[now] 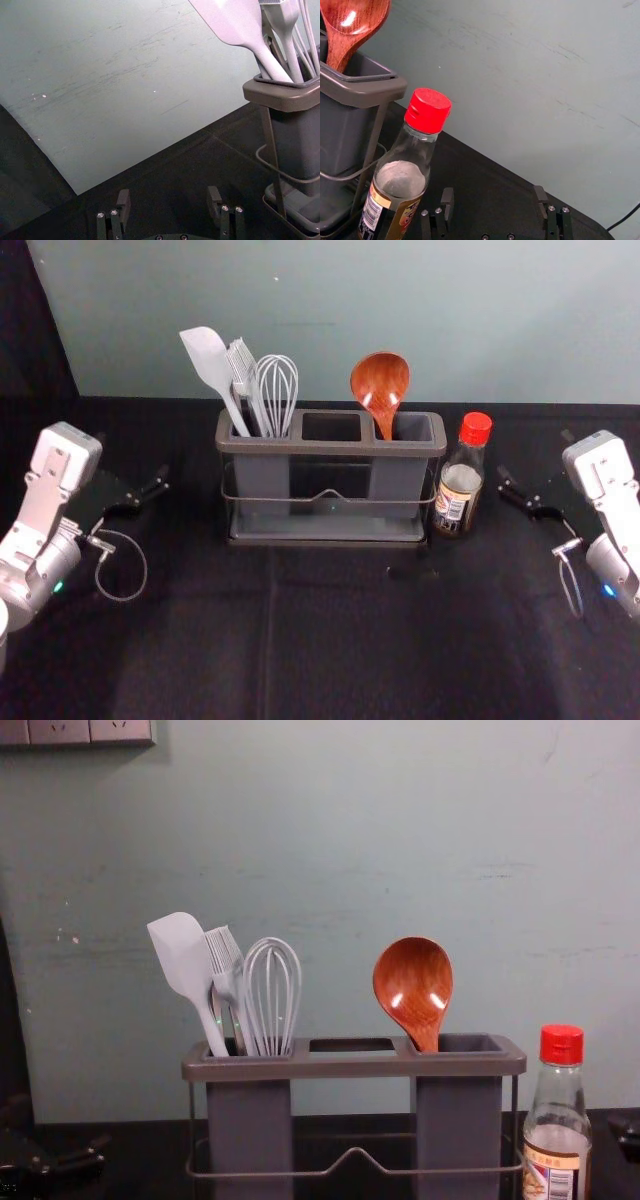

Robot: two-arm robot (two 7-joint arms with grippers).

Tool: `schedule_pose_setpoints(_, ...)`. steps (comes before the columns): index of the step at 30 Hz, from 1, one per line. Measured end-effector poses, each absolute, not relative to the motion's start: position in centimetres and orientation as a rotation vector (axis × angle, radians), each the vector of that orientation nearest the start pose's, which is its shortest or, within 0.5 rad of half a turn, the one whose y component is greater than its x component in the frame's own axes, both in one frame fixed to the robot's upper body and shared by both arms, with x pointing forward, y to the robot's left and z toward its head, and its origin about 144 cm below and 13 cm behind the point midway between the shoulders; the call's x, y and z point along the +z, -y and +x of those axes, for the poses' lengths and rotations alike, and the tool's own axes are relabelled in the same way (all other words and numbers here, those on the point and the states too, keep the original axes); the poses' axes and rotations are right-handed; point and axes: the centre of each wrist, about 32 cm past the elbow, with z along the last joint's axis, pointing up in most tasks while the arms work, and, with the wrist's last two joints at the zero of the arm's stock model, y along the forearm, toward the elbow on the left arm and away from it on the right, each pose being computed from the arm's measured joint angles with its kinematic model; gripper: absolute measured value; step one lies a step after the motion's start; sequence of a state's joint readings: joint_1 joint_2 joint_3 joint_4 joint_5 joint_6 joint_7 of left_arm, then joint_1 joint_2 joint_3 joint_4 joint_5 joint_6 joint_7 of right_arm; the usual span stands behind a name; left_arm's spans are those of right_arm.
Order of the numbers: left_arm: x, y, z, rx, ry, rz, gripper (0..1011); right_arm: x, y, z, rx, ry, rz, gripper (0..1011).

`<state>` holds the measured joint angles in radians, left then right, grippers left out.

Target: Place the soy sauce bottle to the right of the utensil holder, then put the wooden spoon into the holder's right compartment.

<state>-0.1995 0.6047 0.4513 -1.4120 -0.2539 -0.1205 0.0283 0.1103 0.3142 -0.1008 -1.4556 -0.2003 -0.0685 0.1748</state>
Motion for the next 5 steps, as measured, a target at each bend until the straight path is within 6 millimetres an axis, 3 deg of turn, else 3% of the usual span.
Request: schedule_pose_setpoints(5,113.98,-30.97,48.86,1.248,0.285,0.304,1005,115.01,29.95,48.88,-1.278,0.403,-0.392,1003)
